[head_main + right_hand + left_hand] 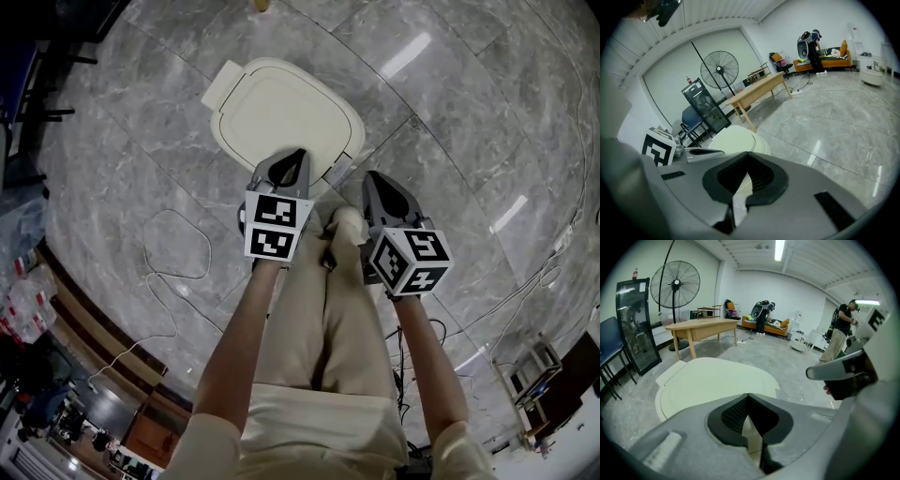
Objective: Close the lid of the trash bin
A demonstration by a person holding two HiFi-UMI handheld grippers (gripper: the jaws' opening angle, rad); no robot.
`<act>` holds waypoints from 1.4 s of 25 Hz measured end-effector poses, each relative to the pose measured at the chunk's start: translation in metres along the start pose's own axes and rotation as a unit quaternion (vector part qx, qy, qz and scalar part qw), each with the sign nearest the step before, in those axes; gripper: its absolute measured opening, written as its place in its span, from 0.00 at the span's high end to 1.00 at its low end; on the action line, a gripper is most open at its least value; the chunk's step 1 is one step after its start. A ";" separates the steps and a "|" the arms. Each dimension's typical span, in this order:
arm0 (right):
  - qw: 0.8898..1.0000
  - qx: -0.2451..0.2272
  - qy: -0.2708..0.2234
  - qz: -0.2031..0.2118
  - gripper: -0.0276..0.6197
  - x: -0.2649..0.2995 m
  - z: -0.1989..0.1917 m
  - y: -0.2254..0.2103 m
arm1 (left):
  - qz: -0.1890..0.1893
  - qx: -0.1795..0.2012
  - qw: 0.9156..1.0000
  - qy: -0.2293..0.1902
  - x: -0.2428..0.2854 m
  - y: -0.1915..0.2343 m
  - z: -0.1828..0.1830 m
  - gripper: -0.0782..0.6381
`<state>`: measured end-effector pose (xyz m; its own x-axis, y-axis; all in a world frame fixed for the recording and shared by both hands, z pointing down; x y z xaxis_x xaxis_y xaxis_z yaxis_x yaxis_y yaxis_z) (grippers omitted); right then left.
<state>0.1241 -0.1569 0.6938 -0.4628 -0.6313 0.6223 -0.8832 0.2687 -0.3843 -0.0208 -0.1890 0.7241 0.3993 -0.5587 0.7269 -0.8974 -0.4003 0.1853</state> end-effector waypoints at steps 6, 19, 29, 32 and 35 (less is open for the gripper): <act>1.000 0.003 0.000 0.000 0.95 0.009 0.003 0.002 | -0.015 0.001 1.000 -0.010 0.001 0.002 -0.002 0.86; 1.000 0.004 0.003 -0.002 0.95 0.011 0.005 0.007 | -0.021 -0.003 1.000 0.001 0.004 0.003 -0.005 0.86; 0.999 -0.036 0.017 0.008 0.95 -0.015 0.030 0.023 | -0.062 -0.046 0.997 -0.003 -0.023 -0.019 0.019 0.86; 0.998 -0.057 0.024 0.013 0.95 -0.038 0.046 0.034 | -0.076 -0.050 0.996 0.003 -0.046 -0.032 0.029 0.86; 0.995 -0.092 0.032 0.025 0.95 -0.062 0.062 0.047 | -0.080 -0.050 0.996 -0.003 -0.074 -0.044 0.044 0.86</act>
<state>0.1157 -0.1504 0.5946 -0.5048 -0.5685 0.6495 -0.8553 0.4309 -0.2877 -0.0027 -0.1624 0.6331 0.5396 -0.4973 0.6794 -0.8362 -0.4106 0.3636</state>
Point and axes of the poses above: the fingertips, and each gripper's own axes: x forward along the fingers, y to its left, z out of its top, the point moved 4 cm from there along -x, backward along the fingers, and after that the axes turned 6 degrees about -x, right-handed, at the moved point
